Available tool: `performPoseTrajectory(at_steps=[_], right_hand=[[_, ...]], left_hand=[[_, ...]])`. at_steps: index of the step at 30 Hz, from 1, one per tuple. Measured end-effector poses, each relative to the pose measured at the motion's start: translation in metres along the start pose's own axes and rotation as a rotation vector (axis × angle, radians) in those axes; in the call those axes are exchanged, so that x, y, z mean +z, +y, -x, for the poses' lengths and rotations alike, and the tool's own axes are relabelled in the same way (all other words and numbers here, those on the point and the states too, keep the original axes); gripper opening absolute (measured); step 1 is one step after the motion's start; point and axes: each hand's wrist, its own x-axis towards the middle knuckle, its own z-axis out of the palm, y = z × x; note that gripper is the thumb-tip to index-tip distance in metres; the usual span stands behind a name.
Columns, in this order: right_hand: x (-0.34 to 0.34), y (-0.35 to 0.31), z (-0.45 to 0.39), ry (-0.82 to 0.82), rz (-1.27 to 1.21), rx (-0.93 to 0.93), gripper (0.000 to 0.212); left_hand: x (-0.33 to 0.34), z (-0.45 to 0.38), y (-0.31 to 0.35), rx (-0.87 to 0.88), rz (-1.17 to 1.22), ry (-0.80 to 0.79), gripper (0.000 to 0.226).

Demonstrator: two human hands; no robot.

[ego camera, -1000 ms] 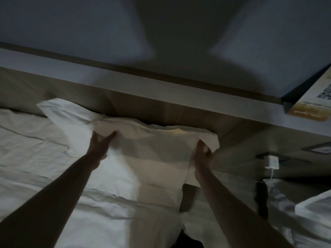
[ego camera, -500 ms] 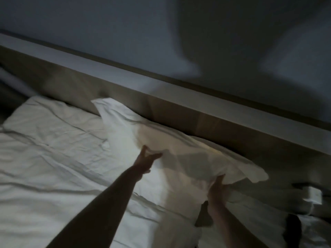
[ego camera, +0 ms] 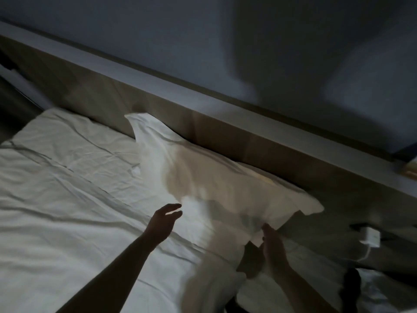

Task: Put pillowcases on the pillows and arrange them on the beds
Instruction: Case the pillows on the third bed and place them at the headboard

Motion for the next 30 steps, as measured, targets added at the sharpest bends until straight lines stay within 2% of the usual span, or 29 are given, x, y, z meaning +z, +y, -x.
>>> performPoseTrajectory(at_steps=[5, 7, 8, 9, 12, 16, 18, 21, 22, 23, 25, 26, 28, 30], right_hand=[[0.003, 0.006, 0.055, -0.118, 0.111, -0.060, 0.049], [0.008, 0.004, 0.083, -0.174, 0.195, -0.167, 0.067], [0.007, 0.014, 0.086, -0.162, 0.237, -0.245, 0.080], [0.006, 0.023, 0.093, -0.153, 0.251, -0.276, 0.084], [0.006, 0.044, 0.121, -0.188, 0.209, -0.281, 0.080], [0.002, 0.067, 0.179, -0.225, 0.233, -0.301, 0.083], [0.001, 0.079, 0.209, -0.221, 0.233, -0.289, 0.068], [0.001, 0.099, 0.254, -0.260, 0.228, -0.269, 0.038], [0.001, 0.105, 0.269, -0.277, 0.227, -0.255, 0.029], [0.002, 0.110, 0.283, -0.296, 0.220, -0.249, 0.026], [0.001, 0.122, 0.304, -0.318, 0.216, -0.241, 0.044], [0.000, 0.127, 0.313, -0.343, 0.214, -0.243, 0.046], [-0.001, 0.135, 0.330, -0.392, 0.230, -0.214, 0.022], [-0.004, 0.146, 0.341, -0.409, 0.254, -0.216, 0.020]], left_hand=[[-0.027, 0.083, -0.034, 0.008, 0.090, 0.097, 0.034], [-0.035, 0.116, -0.051, 0.002, 0.098, 0.128, 0.030], [-0.038, 0.134, -0.061, 0.002, 0.099, 0.134, 0.029], [-0.041, 0.151, -0.070, 0.009, 0.095, 0.136, 0.029], [-0.046, 0.201, -0.097, 0.020, 0.091, 0.155, 0.034], [-0.046, 0.265, -0.129, 0.030, 0.111, 0.190, 0.020], [-0.045, 0.298, -0.141, 0.014, 0.111, 0.194, 0.014], [-0.044, 0.348, -0.162, -0.005, 0.090, 0.206, 0.029], [-0.044, 0.363, -0.166, -0.010, 0.086, 0.210, 0.028], [-0.042, 0.378, -0.170, -0.013, 0.092, 0.210, 0.024], [-0.037, 0.404, -0.177, -0.031, 0.103, 0.215, 0.025], [-0.034, 0.417, -0.180, -0.043, 0.108, 0.228, 0.028], [-0.027, 0.439, -0.185, -0.068, 0.133, 0.260, 0.032], [-0.019, 0.460, -0.190, -0.098, 0.169, 0.295, 0.033]])
